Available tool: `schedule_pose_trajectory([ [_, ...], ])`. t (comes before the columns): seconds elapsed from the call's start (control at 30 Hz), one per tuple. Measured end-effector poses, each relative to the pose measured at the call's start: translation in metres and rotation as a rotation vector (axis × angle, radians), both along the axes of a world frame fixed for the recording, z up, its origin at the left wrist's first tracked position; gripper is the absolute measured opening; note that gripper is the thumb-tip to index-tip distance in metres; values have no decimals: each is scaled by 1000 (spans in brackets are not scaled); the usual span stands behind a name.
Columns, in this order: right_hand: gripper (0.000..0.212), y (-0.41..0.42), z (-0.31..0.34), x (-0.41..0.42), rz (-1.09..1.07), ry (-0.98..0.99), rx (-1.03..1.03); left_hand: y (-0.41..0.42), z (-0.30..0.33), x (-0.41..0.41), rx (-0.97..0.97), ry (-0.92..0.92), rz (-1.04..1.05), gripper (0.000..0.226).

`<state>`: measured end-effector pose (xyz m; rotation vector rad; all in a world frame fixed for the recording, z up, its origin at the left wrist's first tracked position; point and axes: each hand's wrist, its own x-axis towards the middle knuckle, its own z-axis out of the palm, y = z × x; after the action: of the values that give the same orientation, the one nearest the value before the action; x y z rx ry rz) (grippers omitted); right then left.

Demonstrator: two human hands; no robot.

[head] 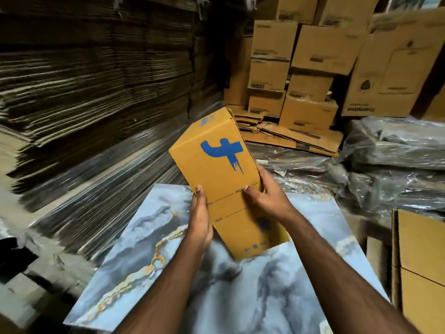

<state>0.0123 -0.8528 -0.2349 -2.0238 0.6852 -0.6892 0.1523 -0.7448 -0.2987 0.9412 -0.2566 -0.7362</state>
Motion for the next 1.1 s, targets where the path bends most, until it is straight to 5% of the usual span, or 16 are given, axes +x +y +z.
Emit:
schedule_pose_trajectory([
  [0.23, 72, -3, 1, 11, 71, 297, -564, -9, -24, -29, 19, 566, -27, 68],
  [0.47, 48, 9, -65, -16, 176, 346, -423, 14, -80, -74, 376, 887, -112, 68],
  [0.8, 30, 11, -119, -32, 88, 125, 118, 25, -111, -63, 599, 745, -221, 69],
  [1.1, 24, 20, -120, -19, -161, -15, 297, 27, -72, -31, 995, -138, -868, 30],
])
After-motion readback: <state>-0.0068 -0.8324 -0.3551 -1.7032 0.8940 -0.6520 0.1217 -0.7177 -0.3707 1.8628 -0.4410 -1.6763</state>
